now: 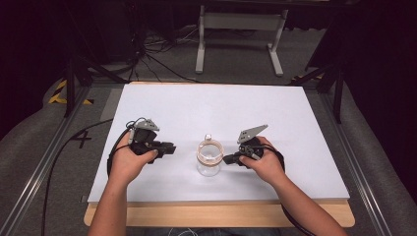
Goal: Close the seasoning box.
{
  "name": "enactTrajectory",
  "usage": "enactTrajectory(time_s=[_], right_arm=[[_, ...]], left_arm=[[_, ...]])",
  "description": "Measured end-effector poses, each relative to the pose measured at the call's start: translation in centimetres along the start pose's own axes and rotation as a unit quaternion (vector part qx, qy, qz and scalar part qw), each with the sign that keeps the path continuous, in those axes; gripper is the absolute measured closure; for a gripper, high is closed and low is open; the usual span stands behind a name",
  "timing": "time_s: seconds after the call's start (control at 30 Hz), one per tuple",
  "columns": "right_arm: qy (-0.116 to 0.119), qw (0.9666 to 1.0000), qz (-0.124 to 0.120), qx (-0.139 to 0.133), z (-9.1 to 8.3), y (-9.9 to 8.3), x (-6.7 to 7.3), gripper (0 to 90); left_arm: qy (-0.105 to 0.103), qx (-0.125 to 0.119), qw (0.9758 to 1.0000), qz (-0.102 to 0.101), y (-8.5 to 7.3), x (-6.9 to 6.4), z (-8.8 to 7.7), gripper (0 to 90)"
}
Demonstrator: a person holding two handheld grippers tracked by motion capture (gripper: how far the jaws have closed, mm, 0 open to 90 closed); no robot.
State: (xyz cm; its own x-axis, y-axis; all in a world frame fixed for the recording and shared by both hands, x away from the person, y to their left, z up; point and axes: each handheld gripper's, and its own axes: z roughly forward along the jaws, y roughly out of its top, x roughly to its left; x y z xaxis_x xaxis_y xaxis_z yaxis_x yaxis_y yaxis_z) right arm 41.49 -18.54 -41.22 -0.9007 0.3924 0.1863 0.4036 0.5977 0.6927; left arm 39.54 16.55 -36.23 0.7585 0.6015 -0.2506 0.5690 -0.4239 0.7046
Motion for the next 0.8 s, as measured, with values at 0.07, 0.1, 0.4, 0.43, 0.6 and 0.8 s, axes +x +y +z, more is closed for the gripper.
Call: enactTrajectory(time_s=[0.07,0.1,0.4,0.43,0.6,0.8], right_arm=[[0.005,1.0000,-0.004,0.000,-0.5,0.0,0.0,89.9],[-0.006,0.9999,-0.008,-0.002,-1.0,0.0,-0.1,89.4],[-0.104,0.9924,0.034,-0.056,-7.2,-1.8,-3.2,71.5],[-0.115,0.9910,0.040,-0.057,-7.6,-2.1,-3.7,70.0],[-0.164,0.9820,0.078,-0.053,-9.2,-4.3,-6.2,62.9],[-0.192,0.9740,0.109,-0.051,-9.6,-6.1,-8.2,56.0]], left_arm=[[0.001,0.000,1.0000,0.000,0.0,0.0,0.0,76.9],[0.002,-0.004,1.0000,0.000,-0.1,0.1,-0.1,76.9],[0.039,-0.006,0.9990,-0.022,-1.0,1.4,-0.6,70.0],[0.046,-0.005,0.9987,-0.023,-1.2,1.7,-0.5,69.6],[0.061,-0.002,0.9975,-0.038,-2.0,3.0,-0.1,67.5],[0.071,-0.006,0.9962,-0.049,-3.0,4.4,0.6,62.9]])
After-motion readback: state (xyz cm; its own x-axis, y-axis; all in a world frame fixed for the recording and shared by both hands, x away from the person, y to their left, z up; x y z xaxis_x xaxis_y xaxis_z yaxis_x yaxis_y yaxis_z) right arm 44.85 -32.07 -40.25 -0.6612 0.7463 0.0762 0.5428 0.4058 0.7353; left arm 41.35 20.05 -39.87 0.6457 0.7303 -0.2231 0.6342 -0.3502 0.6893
